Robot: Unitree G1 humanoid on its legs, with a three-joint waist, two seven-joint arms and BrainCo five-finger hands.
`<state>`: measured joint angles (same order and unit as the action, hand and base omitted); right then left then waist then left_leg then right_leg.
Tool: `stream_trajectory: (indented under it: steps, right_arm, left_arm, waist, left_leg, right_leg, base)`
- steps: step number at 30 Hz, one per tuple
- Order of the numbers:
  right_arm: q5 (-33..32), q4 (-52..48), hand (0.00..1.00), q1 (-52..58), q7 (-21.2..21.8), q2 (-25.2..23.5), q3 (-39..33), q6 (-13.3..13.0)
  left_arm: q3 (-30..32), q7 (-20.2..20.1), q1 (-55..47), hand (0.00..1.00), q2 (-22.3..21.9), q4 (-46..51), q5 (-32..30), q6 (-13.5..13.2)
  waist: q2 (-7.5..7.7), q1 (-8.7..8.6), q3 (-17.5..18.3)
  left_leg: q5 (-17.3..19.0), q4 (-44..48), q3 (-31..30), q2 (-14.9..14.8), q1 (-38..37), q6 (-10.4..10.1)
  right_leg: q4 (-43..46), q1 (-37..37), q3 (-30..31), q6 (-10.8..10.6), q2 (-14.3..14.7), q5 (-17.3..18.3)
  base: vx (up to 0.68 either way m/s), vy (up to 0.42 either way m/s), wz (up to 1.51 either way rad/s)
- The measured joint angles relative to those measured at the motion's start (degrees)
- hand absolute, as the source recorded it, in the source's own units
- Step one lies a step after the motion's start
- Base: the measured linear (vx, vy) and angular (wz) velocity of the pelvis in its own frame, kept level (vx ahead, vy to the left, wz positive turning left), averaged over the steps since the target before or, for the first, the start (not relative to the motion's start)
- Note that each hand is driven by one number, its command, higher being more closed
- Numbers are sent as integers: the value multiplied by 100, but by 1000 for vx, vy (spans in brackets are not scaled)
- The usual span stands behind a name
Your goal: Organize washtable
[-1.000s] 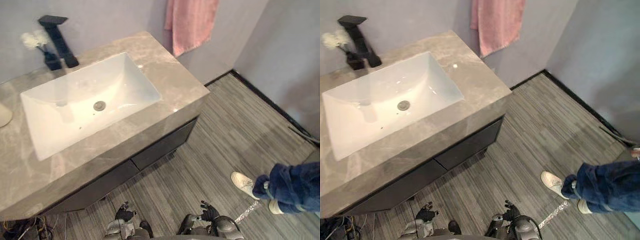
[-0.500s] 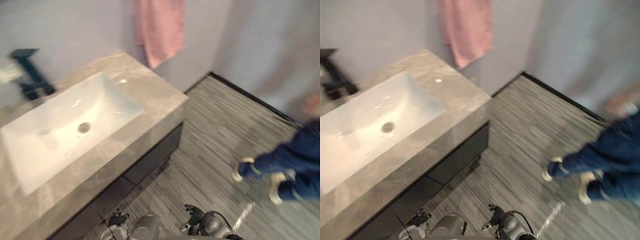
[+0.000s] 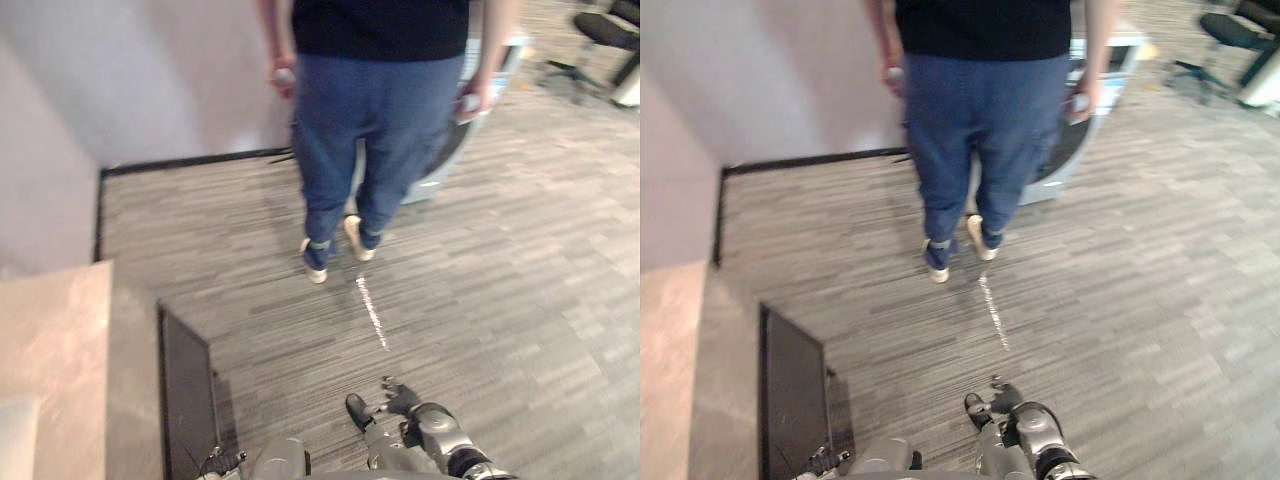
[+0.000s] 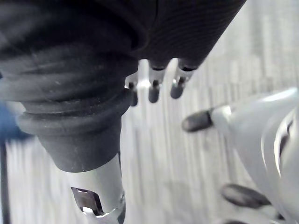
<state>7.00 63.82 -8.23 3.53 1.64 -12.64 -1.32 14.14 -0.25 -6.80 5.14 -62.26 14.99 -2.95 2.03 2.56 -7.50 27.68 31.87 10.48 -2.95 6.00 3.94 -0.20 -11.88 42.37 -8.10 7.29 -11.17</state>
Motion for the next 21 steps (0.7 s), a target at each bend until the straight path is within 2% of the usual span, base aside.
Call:
stream_trajectory:
  steps: [2,4,5,6,7,8,9,10,11,12,13,15,16,18,19,20,21]
  right_arm:
    - [-128,-47,0,250,-96,116,-560,100]
    - [-215,-125,0,514,-118,97,-698,181]
    - [-252,-119,0,670,-148,31,-745,251]
    - [-348,-180,0,731,-155,-88,-883,293]
    - [-411,-283,0,796,-211,-118,-1021,280]
    - [-415,-329,0,827,-217,-134,-1077,286]
    - [-415,-417,0,931,-217,-156,-1192,291]
    - [-413,-471,0,984,-210,-152,-1278,296]
    - [-414,-473,0,990,-212,-153,-1368,294]
    - [-412,-422,0,988,-219,-153,-1469,306]
    - [-402,-329,0,950,-219,-161,-1488,311]
    - [-389,-213,0,952,-214,-116,-1592,321]
    - [-373,-222,0,956,-218,-114,-1757,368]
    - [-156,-152,0,986,-217,-134,-1645,409]
    - [-66,-49,0,948,-221,-114,-1543,411]
    - [59,80,0,832,-219,-104,-1517,410]
    - [136,160,0,732,-218,-55,-1432,412]
  left_arm:
    - [21,-103,14,0,25,78,-333,9]
    - [20,-104,63,0,-11,106,-548,24]
    - [28,-105,146,0,-43,112,-693,25]
    - [52,-105,173,0,-46,110,-805,38]
    - [131,-103,193,0,-66,115,-955,84]
    - [167,-102,199,0,-92,123,-1003,108]
    - [166,-105,170,0,-144,155,-1068,122]
    - [137,-113,160,0,-241,209,-1095,127]
    - [81,-122,164,0,-297,204,-1099,127]
    - [-124,-195,174,0,-365,187,-1098,129]
    - [-163,-264,232,0,-381,132,-1096,135]
    - [-228,-342,320,0,-377,19,-1089,176]
    - [-224,-350,319,0,-408,-102,-1068,202]
    - [-210,-347,299,0,-364,-118,-985,217]
    - [-199,-342,284,0,-306,-107,-921,188]
    - [-127,-322,280,0,-348,-60,-875,187]
    - [-56,-304,256,0,-435,-12,-770,183]
  waist:
    - [1,-70,18]
    - [-160,-153,50]
    - [-227,-125,87]
    - [-265,-98,91]
    - [-263,-134,101]
    - [-265,-136,112]
    - [-269,-107,165]
    - [-302,-102,251]
    - [-328,-102,309]
    - [-317,-106,409]
    - [-271,-71,454]
    - [-344,-146,439]
    - [-396,-216,446]
    - [-250,-136,441]
    - [-206,-80,491]
    - [-247,-56,489]
    - [-283,-15,487]
  left_leg:
    - [66,91,400,-71,44,66]
    - [98,270,603,-401,246,152]
    - [73,300,870,-657,318,141]
    - [25,243,1131,-779,292,119]
    - [-14,121,1477,-843,142,125]
    - [-15,49,1663,-842,26,123]
    - [-15,-78,2075,-818,-173,122]
    - [-15,-213,2449,-785,-321,122]
    - [-15,-257,2607,-785,-347,122]
    - [-49,-433,2925,-740,-406,57]
    - [-136,-627,3196,-683,-460,-98]
    - [-307,-861,3343,-604,-649,-199]
    - [-470,-853,3335,-611,-848,-282]
    - [-670,-27,3228,-863,-726,-471]
    - [-473,-84,3162,-871,-662,-448]
    - [-571,-795,3126,-983,-662,-469]
    - [-752,-815,3155,-1066,-746,-556]
  right_leg:
    - [-7,-128,14,23,79,-205]
    - [-197,-262,-617,439,212,-575]
    - [183,-544,-2054,817,268,-391]
    - [770,-710,-3287,1018,121,26]
    - [1573,-747,-4491,1357,-278,634]
    - [1981,-710,-4953,1326,-514,973]
    - [2659,-630,-5729,1218,-974,1595]
    - [3050,-472,-6526,1150,-1467,1986]
    - [3116,-362,-6993,1108,-1684,2077]
    - [3010,-123,-7882,1001,-2014,2086]
    - [2659,12,-8359,836,-2057,2033]
    - [2355,130,-8450,863,-1944,1946]
    - [1996,410,-8388,797,-1806,1851]
    - [1420,812,-8174,743,-1691,1651]
    - [1234,879,-8031,709,-1698,1559]
    - [1172,903,-7807,680,-1645,1495]
    - [1201,856,-7562,627,-1545,1500]
  base:
    - [-44,76,-91]
    - [-49,-3,-66]
    - [-22,-2,-101]
    - [11,43,-146]
    - [18,63,-127]
    - [12,57,-143]
    - [30,30,-152]
    - [59,3,-151]
    - [75,-24,-157]
    - [98,-91,-163]
    - [91,-114,-172]
    - [114,-130,-87]
    - [233,-159,-36]
    - [184,-114,-34]
    - [6,-31,-56]
    - [-12,-32,-85]
    - [14,-15,-82]
